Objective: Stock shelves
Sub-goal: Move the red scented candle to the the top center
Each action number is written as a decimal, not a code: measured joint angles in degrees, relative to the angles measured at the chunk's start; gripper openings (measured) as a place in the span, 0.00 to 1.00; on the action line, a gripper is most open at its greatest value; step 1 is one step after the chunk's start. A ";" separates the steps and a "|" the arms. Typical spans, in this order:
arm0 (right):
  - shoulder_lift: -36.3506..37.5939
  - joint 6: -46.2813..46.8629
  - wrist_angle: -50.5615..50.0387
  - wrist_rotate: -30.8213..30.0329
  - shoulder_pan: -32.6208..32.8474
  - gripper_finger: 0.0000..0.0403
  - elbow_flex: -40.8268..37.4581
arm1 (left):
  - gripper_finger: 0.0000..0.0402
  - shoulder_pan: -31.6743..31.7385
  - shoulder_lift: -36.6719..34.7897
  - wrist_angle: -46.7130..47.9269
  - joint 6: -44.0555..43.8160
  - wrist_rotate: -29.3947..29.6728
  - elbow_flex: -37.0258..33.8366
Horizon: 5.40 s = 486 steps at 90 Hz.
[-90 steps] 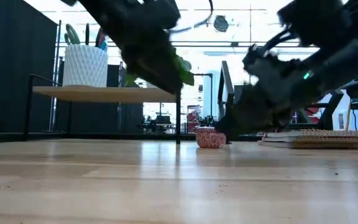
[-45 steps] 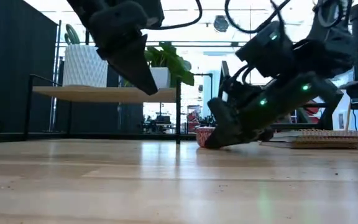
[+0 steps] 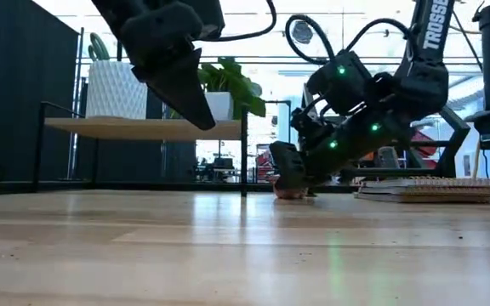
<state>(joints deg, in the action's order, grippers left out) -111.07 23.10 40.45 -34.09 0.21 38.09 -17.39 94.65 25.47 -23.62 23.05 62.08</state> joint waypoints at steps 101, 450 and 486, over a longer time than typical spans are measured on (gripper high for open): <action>-3.26 -8.35 -0.53 -8.96 -4.78 0.01 2.85 | 0.43 0.07 0.02 1.07 0.55 0.08 0.00; 31.76 -35.76 -85.63 -9.21 -16.51 0.06 5.59 | 0.43 0.07 0.04 0.59 1.51 0.02 -0.02; 31.78 -34.24 -86.54 -13.74 -17.48 0.27 5.57 | 0.43 0.07 0.04 0.57 1.51 0.00 -0.02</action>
<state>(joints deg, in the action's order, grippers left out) -79.29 -11.14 -46.08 -47.83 -17.27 43.66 -17.32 94.70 26.04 -22.11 23.05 62.06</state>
